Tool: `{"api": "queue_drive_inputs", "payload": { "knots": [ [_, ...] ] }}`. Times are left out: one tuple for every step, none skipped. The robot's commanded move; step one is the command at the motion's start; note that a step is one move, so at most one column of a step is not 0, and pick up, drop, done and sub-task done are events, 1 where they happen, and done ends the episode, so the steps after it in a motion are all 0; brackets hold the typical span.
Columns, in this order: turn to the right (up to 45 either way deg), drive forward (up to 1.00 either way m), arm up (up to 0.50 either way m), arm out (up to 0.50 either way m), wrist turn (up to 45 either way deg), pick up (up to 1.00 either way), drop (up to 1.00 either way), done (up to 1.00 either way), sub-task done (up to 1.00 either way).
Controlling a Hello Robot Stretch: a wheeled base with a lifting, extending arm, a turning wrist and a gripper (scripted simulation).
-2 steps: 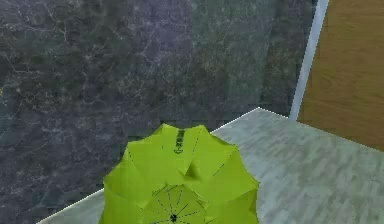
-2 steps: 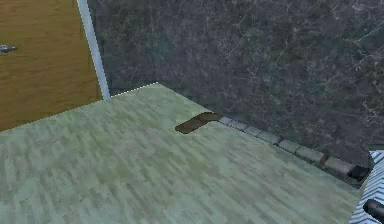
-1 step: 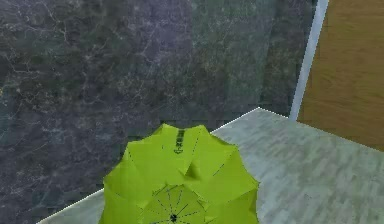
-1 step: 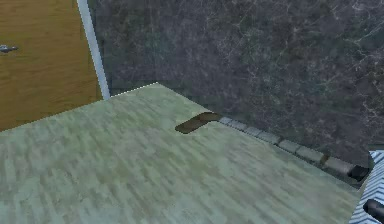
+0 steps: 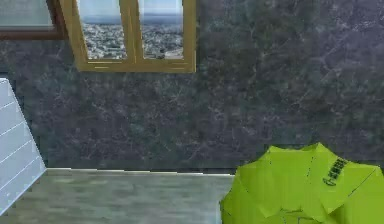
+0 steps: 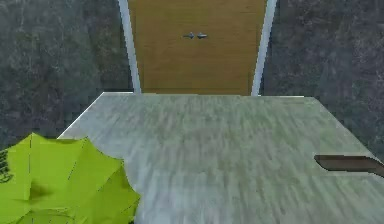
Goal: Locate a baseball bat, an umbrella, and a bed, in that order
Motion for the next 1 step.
{"api": "queue_drive_inputs", "payload": {
  "knots": [
    [-45.0,0.00,0.00,0.00,0.0,0.00,0.00,0.00,0.00]
  ]
}}
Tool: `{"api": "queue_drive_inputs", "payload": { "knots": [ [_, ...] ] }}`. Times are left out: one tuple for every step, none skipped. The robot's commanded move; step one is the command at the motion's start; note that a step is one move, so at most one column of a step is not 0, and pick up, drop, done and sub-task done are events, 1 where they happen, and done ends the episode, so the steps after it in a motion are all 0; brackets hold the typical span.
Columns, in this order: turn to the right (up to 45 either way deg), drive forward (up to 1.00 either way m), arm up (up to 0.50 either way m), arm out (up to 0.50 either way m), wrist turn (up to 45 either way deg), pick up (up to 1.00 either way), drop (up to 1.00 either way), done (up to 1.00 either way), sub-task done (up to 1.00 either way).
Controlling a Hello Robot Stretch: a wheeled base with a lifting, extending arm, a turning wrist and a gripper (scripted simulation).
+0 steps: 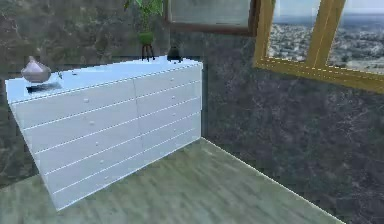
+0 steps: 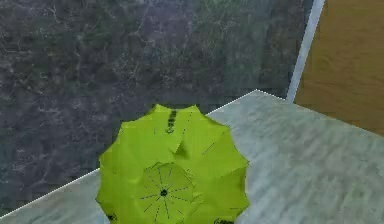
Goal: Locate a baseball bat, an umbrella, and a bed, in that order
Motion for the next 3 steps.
{"api": "queue_drive_inputs", "payload": {
  "knots": [
    [-45.0,0.00,0.00,0.00,0.0,0.00,0.00,0.00,0.00],
    [-42.0,0.00,0.00,0.00,0.0,0.00,0.00,0.00,0.00],
    [0.0,0.00,0.00,0.00,0.0,0.00,0.00,1.00,0.00]
  ]
}}
